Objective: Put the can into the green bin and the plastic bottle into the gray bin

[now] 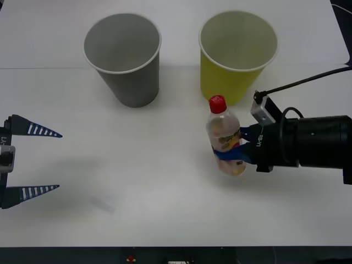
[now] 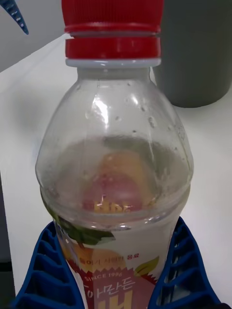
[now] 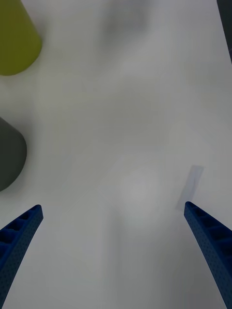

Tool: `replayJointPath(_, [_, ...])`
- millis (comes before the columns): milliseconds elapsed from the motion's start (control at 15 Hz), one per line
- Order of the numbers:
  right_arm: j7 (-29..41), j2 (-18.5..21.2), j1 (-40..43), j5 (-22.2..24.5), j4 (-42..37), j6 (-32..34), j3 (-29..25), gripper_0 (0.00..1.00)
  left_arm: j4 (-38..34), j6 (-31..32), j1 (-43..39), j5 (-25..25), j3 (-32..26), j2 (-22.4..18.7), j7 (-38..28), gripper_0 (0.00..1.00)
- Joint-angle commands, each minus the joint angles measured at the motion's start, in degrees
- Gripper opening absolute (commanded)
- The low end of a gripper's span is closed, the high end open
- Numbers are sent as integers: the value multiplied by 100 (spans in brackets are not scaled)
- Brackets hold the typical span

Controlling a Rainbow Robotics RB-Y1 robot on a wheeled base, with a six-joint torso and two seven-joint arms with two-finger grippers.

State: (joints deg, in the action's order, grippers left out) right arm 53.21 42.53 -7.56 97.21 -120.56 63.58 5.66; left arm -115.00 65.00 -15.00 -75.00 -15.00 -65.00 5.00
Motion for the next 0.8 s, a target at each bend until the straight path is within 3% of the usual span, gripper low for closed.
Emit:
replayJointPath(67, [1095,-8,-369,325,-433,321,-126,0,0,0,0,0,0,0,0,100])
replayJointPath(200, [1815,1,-808,378,-521,506,-144,0,0,0,0,0,0,0,0,100])
replayJointPath(533, [2782,36,-1924,527,-486,875,-117,0,0,0,0,0,0,0,0,100])
replayJointPath(800, [2817,45,-3304,527,314,1710,94,0,0,0,0,0,0,0,0,100])
